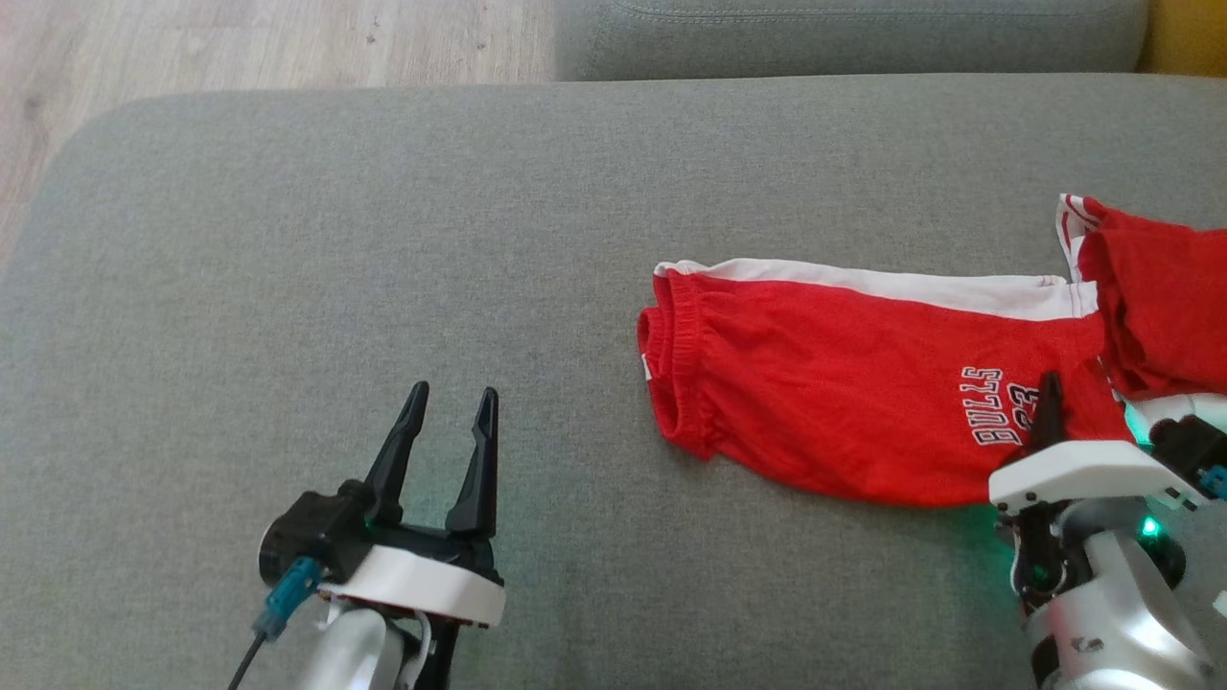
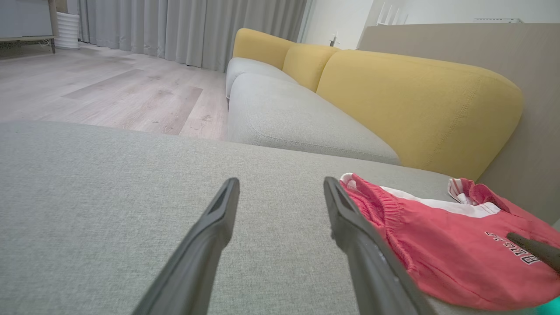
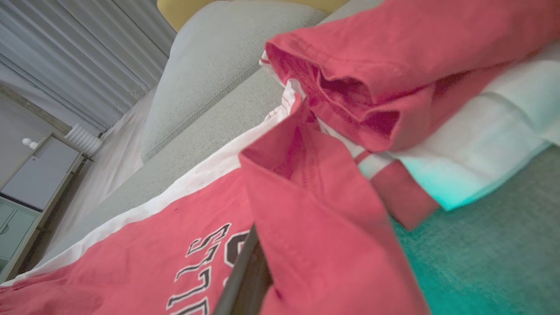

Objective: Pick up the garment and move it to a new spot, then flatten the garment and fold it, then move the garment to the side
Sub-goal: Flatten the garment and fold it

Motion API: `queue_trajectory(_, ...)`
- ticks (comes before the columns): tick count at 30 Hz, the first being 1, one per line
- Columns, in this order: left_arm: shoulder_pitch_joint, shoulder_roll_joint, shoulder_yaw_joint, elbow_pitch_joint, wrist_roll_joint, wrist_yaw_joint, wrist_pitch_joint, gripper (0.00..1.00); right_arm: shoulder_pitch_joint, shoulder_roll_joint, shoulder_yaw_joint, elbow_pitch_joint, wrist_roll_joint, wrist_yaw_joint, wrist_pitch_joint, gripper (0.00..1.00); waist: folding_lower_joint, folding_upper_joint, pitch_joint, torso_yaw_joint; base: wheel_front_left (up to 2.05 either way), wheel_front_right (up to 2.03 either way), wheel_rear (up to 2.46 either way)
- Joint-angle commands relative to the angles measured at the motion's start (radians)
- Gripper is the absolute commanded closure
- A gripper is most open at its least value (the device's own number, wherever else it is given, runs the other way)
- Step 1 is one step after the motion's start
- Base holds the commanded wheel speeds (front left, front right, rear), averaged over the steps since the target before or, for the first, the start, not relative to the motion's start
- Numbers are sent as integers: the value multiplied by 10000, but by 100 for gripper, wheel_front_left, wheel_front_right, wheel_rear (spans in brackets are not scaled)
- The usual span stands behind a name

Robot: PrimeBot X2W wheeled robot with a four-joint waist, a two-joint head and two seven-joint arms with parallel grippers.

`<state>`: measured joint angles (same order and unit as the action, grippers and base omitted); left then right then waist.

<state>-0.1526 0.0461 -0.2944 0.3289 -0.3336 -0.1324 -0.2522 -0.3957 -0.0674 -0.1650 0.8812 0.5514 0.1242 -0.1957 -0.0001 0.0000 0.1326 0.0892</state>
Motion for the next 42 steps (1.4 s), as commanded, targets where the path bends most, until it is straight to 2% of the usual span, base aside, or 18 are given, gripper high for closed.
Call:
queue_trajectory(1, -157, 41, 236, -263, 54, 17, -95, 0, -278, 124, 312, -418, -54, 65, -158, 100, 1, 0, -1, 0, 0, 0, 0)
queue_trajectory(8, -168, 53, 102, -195, 73, 17, -95, 0, -538, 164, 794, -540, 16, 65, -275, 100, 1, 0, -37, 92, 0, 0, 0)
queue_trajectory(16, -121, 103, 128, -98, 62, 17, -95, 0, -587, 169, 2431, -982, 1219, 65, -447, 100, 1, 0, -337, 438, 0, 0, 0)
queue_trajectory(17, -86, 100, 111, -87, 52, 17, -95, 0, -537, 170, 2991, -1137, 1522, 65, -479, 100, 1, 0, -409, 547, 0, 0, 0)
queue_trajectory(20, 1, 93, 96, -82, 24, 17, -95, 0, -465, 170, 3684, -1322, 1872, 65, -532, 100, 1, 0, -512, 691, 0, 0, 0)
queue_trajectory(36, 364, 73, -4, 80, -31, 17, -95, 0, -369, 171, 6329, -1727, 2753, 65, -646, 100, 1, 0, -893, 1169, 0, 0, 0)
queue_trajectory(42, 387, 86, -31, 94, -29, 17, -95, 0, -376, 171, 7119, -1482, 2775, 65, -654, 100, 1, 0, -952, 1274, 0, 0, 0)
